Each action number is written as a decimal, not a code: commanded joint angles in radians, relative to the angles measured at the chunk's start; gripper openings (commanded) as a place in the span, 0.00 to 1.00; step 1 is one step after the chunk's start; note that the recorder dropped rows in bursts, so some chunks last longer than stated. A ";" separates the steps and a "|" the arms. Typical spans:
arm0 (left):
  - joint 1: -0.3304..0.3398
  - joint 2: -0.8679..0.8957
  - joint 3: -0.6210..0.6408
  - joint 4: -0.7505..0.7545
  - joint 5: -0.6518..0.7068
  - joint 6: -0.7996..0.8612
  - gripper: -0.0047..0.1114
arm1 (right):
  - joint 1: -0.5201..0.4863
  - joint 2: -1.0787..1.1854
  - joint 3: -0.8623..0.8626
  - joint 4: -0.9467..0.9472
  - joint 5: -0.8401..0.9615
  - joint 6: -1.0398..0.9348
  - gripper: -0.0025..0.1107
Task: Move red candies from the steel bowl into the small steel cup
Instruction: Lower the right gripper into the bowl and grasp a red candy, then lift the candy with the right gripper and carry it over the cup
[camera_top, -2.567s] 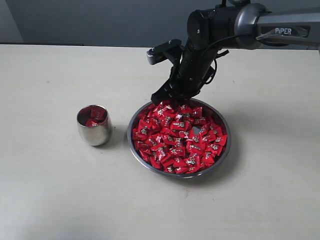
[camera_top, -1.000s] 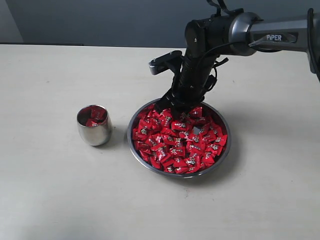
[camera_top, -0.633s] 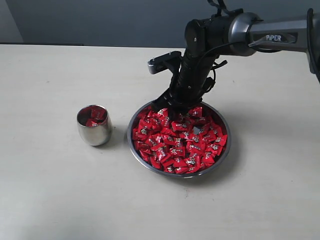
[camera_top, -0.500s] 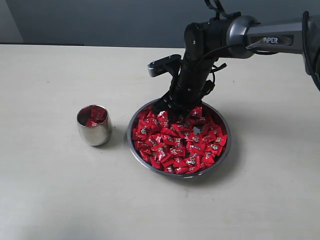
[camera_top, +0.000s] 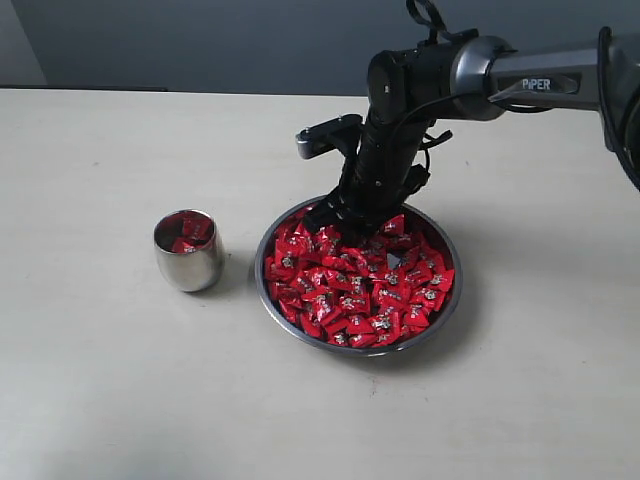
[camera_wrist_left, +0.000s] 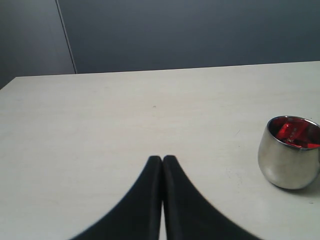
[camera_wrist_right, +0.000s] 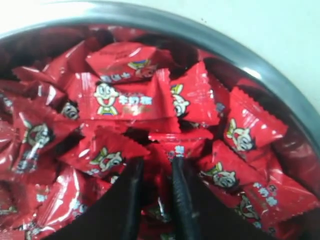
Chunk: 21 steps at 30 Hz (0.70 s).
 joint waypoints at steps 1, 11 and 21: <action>0.001 -0.004 0.004 -0.003 -0.002 -0.002 0.04 | -0.001 -0.002 -0.005 -0.038 0.009 -0.004 0.01; 0.001 -0.004 0.004 -0.003 -0.002 -0.002 0.04 | -0.001 -0.090 -0.005 -0.106 -0.040 -0.002 0.01; 0.001 -0.004 0.004 -0.003 -0.002 -0.002 0.04 | -0.001 -0.165 -0.005 -0.162 -0.148 0.134 0.01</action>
